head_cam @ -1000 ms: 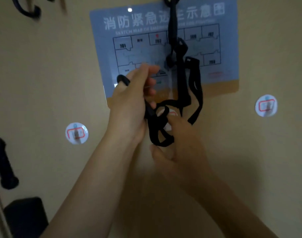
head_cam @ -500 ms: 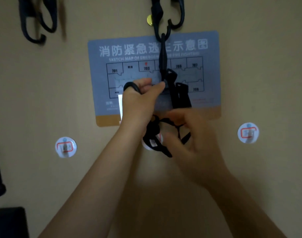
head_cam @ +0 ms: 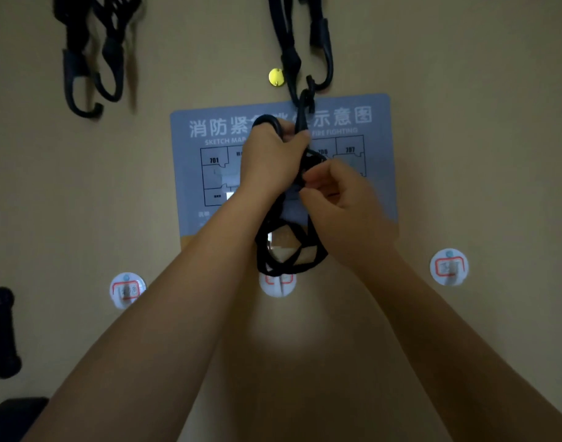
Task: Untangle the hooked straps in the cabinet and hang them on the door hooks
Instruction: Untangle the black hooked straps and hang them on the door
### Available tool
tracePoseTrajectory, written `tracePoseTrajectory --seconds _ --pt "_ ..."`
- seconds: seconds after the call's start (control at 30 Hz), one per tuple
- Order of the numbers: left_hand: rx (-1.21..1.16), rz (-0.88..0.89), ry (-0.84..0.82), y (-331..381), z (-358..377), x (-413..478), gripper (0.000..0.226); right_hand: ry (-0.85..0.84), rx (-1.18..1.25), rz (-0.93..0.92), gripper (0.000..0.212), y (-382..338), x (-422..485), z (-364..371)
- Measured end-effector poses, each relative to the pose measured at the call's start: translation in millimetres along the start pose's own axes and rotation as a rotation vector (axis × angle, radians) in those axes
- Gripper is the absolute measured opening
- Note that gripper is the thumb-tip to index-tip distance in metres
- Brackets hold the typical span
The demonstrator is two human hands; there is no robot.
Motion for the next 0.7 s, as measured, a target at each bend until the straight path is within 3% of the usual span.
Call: tracePoseTrajectory --seconds 0.27,0.5,0.7 --pt "-0.241 0.071 0.136 28 -14 6 0.016 0.069 0.050 -0.011 0.021 7 -3 -13" --pt "-0.252 -0.006 0.182 29 -23 13 0.019 0.087 0.075 -0.029 0.029 8 -5 -20" --pt "-0.334 0.001 0.086 41 -21 -9 0.012 0.185 0.059 -0.085 0.016 8 -12 -30"
Point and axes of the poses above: each hand's wrist, its own x-axis towards the middle knuckle, its own z-axis out of the palm, y = z × x, the point moved 7 cm from there along x, towards the middle knuckle, and after that the axes turned 2 degrees about y, right-handed, at the moved point
